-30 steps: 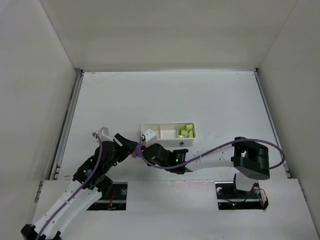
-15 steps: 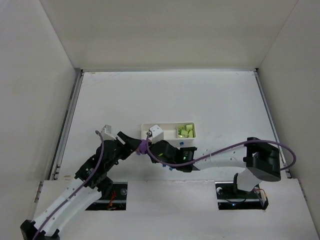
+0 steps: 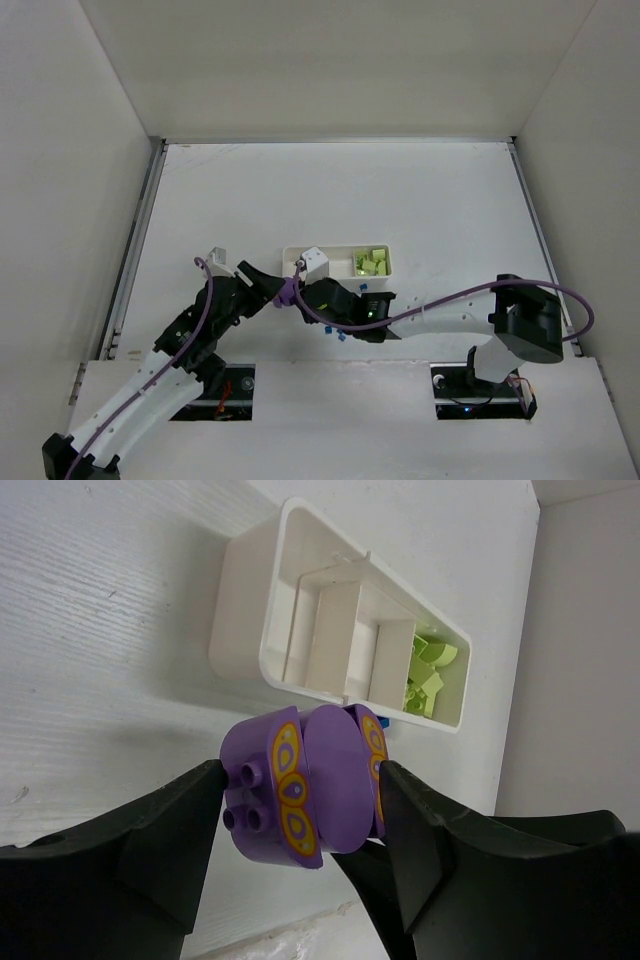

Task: Sort the legos into containers by color

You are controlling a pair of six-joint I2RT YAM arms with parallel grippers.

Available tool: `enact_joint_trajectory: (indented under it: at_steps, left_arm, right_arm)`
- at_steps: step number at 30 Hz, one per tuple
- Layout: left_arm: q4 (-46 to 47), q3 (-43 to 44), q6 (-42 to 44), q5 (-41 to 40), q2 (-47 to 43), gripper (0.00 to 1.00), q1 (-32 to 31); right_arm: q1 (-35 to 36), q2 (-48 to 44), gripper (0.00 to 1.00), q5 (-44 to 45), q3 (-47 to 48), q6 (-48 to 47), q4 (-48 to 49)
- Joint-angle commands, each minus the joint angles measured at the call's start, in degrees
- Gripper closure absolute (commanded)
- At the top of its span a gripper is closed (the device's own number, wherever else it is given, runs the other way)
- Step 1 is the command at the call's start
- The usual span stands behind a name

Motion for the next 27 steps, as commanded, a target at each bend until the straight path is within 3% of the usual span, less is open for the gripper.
enact_joint_trajectory:
  at_steps: [1,14,27]
  left_arm:
    - [2.92,1.86,0.9,1.21,-0.23,0.4,0.29]
    - [0.64,2.56,2.92,2.0,-0.06,0.41,5.47]
    - [-0.85,2.91,-1.13,9.21,-0.41,0.39,7.49]
  right_arm:
    - [0.45,0.6,0.69,-0.92,-0.06,1.03,4.45]
    - [0.8,0.6,0.69,-0.4,-2.78,3.67,4.97]
    - [0.01,-5.28,0.69,0.66,-3.13,2.79,5.85]
